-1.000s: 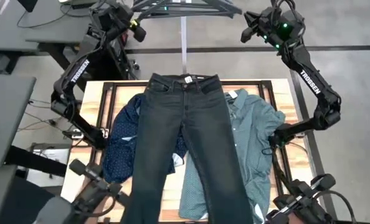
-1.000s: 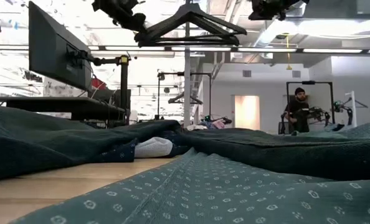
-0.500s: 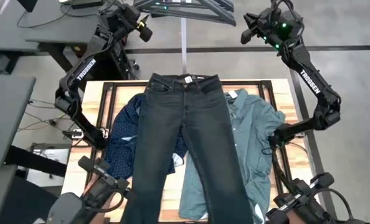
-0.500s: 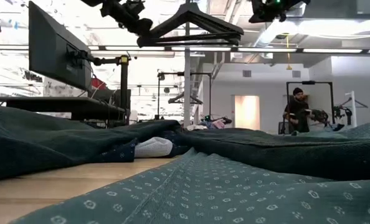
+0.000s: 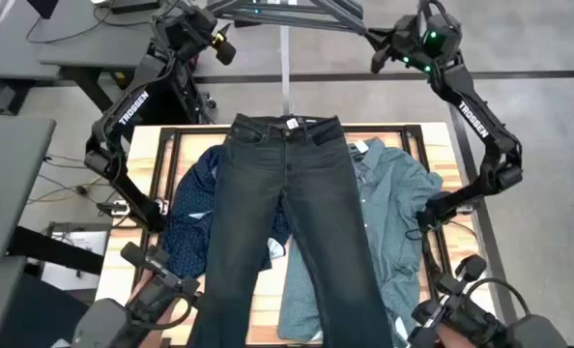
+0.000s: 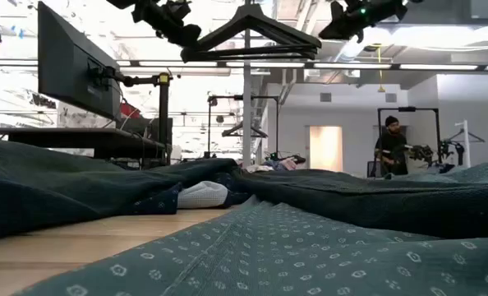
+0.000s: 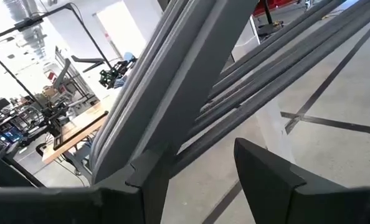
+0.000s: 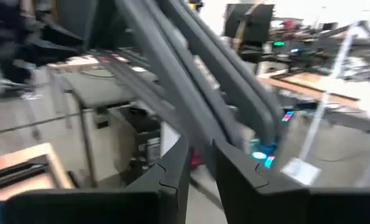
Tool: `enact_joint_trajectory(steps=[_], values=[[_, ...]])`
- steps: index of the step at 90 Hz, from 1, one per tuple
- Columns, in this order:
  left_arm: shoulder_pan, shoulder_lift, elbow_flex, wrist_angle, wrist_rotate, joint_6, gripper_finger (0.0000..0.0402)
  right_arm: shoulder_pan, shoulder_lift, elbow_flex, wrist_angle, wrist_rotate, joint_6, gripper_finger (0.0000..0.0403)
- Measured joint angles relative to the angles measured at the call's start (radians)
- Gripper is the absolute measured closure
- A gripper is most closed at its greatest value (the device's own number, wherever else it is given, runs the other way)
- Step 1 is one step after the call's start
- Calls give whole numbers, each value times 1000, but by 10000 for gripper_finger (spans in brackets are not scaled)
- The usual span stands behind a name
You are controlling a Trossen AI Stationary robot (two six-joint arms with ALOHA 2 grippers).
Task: Hang clothes
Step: Remove the gray hanger from the rack
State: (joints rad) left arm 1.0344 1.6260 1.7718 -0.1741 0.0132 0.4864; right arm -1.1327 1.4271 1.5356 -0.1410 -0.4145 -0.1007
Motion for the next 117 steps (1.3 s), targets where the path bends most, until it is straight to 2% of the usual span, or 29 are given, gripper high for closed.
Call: enact_joint_trajectory(steps=[25, 53, 81, 117], values=[[0, 0, 0, 2, 0, 0, 240, -42, 1, 0, 23, -5, 7, 276], [0, 0, 0, 6, -1, -9, 240, 10, 70, 0, 95, -55, 73, 227], [0, 0, 0, 7, -2, -11, 240, 58, 77, 0, 106, -62, 75, 225], [0, 0, 0, 8, -2, -2, 240, 132, 92, 0, 114, -89, 40, 253]])
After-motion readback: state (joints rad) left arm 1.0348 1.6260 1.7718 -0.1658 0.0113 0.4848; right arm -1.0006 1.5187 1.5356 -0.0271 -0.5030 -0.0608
